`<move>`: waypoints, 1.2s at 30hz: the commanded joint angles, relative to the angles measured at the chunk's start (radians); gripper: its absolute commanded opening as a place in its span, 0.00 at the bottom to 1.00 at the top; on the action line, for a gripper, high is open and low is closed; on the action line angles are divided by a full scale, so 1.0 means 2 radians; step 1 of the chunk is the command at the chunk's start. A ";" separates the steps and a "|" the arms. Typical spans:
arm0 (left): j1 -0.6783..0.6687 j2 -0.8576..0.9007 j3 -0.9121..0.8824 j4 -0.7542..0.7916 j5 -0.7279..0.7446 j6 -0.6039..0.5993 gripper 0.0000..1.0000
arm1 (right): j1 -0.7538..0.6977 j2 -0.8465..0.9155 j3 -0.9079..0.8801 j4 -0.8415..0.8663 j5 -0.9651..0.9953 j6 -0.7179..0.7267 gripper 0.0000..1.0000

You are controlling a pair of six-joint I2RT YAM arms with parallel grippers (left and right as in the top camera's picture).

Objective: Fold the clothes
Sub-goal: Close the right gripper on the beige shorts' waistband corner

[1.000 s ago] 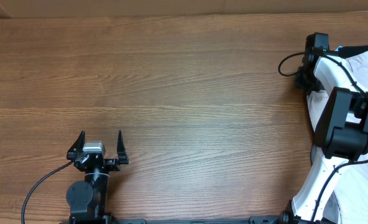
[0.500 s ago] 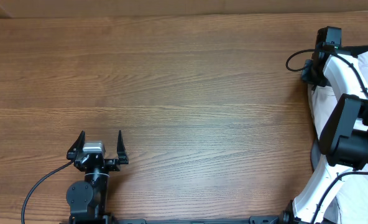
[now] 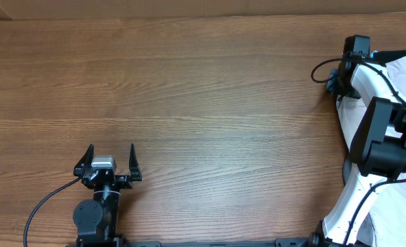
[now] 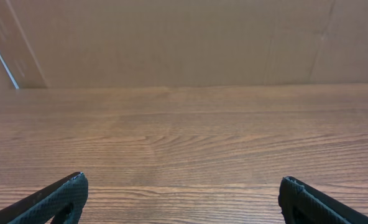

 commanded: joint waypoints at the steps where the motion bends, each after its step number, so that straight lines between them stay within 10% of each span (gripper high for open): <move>1: 0.004 -0.003 -0.002 -0.001 -0.003 -0.005 1.00 | -0.004 0.015 -0.003 0.027 -0.007 0.012 0.57; 11: 0.004 -0.003 -0.002 -0.001 -0.003 -0.004 1.00 | -0.004 0.046 -0.003 0.063 -0.005 0.022 0.57; 21: 0.004 -0.003 -0.002 -0.001 -0.003 -0.005 1.00 | -0.004 0.059 -0.003 0.057 0.050 0.018 0.04; 36: 0.004 -0.003 -0.002 -0.001 -0.003 -0.005 1.00 | -0.004 -0.033 0.038 0.005 0.050 0.078 0.04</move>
